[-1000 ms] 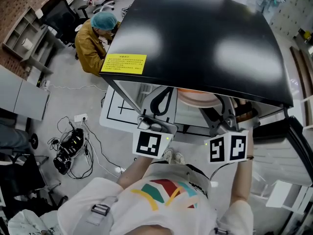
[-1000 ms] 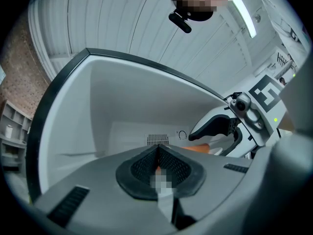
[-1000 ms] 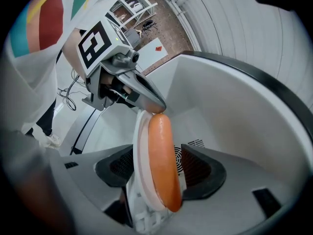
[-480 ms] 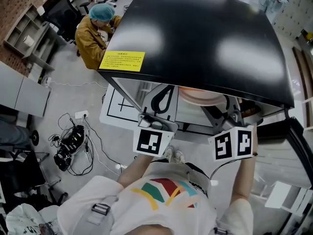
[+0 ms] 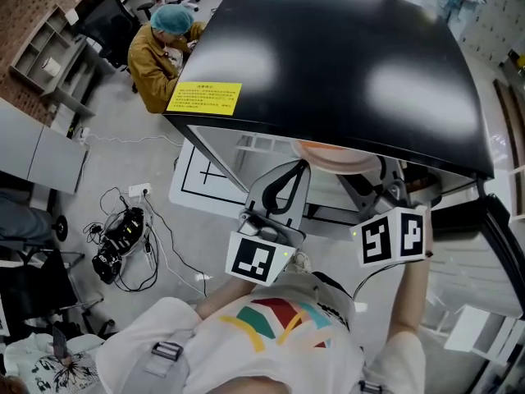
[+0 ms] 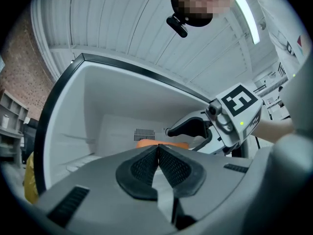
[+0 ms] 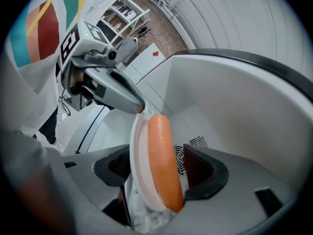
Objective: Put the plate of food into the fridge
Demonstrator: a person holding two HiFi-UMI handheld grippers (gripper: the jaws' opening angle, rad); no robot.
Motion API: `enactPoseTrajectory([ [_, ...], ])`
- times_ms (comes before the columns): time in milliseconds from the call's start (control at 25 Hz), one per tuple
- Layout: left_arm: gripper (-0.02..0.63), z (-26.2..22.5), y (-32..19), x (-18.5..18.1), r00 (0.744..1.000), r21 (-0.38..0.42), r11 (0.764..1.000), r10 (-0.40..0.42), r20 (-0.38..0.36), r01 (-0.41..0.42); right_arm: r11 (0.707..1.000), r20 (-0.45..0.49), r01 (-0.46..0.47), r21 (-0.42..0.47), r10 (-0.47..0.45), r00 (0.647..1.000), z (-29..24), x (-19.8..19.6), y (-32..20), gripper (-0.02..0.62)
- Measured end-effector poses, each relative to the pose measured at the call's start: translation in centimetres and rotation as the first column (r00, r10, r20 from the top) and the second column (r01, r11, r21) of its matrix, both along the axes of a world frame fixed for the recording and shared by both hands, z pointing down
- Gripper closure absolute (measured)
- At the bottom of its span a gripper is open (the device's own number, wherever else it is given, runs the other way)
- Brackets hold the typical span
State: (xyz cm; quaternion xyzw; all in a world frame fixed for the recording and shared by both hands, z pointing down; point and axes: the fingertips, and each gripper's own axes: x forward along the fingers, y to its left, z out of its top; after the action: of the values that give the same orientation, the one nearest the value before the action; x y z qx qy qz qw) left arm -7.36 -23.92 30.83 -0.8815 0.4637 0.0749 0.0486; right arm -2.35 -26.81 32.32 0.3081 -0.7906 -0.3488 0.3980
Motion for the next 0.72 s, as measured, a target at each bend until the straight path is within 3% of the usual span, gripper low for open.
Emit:
enactPoseTrajectory([
  [280,0.600,0.0,1.4,3.3,0.995,-0.017,0.996,0.086,0.045,-0.086,1.000,0.018,-0.006,0.013,0.006,1.000,-0.2,0.1,-0.1,0.311],
  [720,0.600,0.4,-0.4,4.3,0.995,-0.011,0.998,0.055,0.084,-0.054,0.999,0.049,-0.006,0.047,0.004,0.999,-0.2,0.1,0.3,0.301],
])
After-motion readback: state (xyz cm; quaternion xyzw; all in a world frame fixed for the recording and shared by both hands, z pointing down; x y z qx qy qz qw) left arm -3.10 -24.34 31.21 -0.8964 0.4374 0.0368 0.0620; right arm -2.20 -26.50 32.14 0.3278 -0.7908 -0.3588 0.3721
